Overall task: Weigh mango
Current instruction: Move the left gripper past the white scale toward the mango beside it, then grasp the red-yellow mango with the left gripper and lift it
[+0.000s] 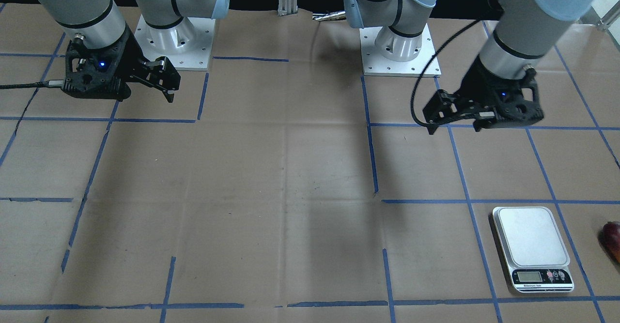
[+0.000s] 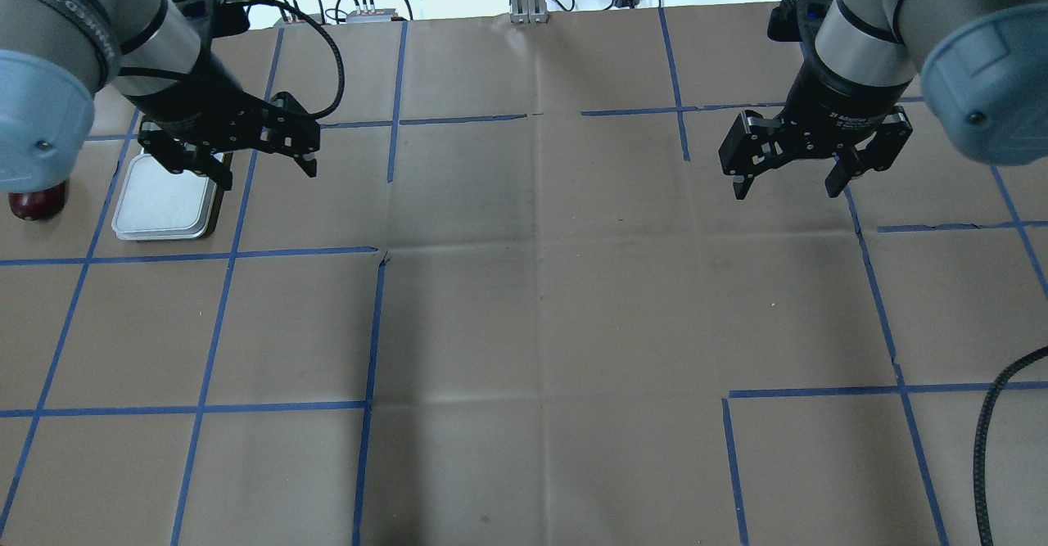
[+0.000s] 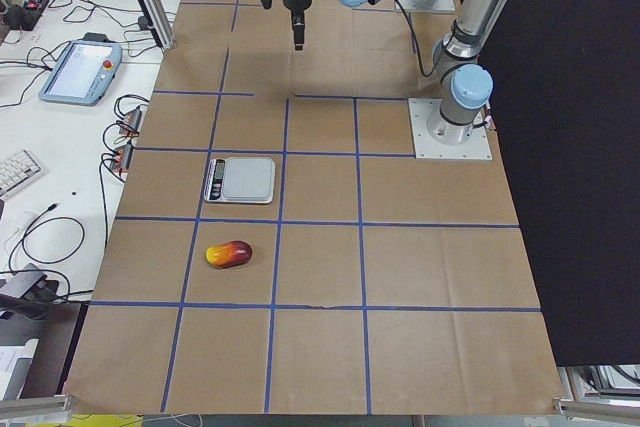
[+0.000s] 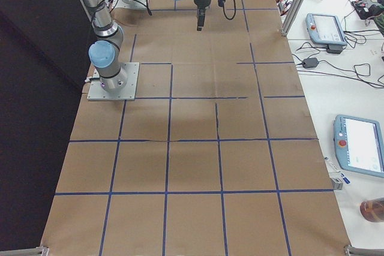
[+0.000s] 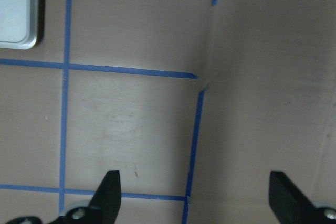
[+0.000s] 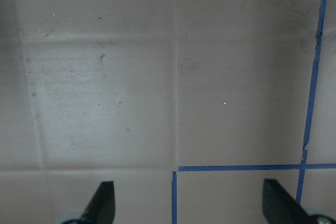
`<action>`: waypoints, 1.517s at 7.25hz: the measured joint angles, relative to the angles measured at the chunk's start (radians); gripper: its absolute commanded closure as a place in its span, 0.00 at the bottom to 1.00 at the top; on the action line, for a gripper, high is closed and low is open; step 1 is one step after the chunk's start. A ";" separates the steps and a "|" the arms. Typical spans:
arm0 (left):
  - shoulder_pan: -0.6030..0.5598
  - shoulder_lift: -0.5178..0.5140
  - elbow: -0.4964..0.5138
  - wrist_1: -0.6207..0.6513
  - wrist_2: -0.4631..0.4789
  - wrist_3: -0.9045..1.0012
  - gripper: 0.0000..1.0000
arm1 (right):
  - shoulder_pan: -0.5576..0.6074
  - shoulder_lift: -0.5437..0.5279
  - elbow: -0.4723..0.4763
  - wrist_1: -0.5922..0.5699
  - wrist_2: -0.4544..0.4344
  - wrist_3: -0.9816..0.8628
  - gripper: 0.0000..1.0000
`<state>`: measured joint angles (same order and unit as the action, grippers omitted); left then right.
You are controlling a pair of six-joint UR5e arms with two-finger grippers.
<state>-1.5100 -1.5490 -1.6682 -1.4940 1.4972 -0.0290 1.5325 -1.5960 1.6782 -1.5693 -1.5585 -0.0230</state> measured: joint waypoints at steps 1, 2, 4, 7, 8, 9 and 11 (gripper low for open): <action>-0.024 0.018 -0.007 -0.034 -0.010 -0.021 0.00 | 0.000 0.000 0.000 0.000 0.000 0.000 0.00; -0.036 0.037 -0.020 -0.074 0.003 -0.027 0.00 | 0.000 0.000 0.000 0.000 0.000 0.000 0.00; -0.027 0.046 -0.029 -0.098 0.024 -0.024 0.00 | 0.000 0.001 0.000 0.000 0.000 0.000 0.00; 0.021 0.038 -0.027 -0.101 0.033 -0.003 0.00 | 0.000 0.001 0.000 0.000 0.000 0.000 0.00; 0.081 0.021 -0.022 -0.098 0.042 0.050 0.00 | 0.000 0.001 0.000 0.000 0.000 0.000 0.00; 0.176 -0.013 -0.013 -0.090 0.048 0.142 0.00 | 0.000 0.001 0.000 0.000 0.000 0.000 0.00; 0.374 -0.142 0.032 0.015 0.051 0.342 0.00 | 0.000 0.001 0.000 0.000 0.000 0.000 0.00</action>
<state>-1.1361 -1.6907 -1.6363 -1.4789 1.5480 0.3131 1.5324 -1.5952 1.6782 -1.5693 -1.5586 -0.0230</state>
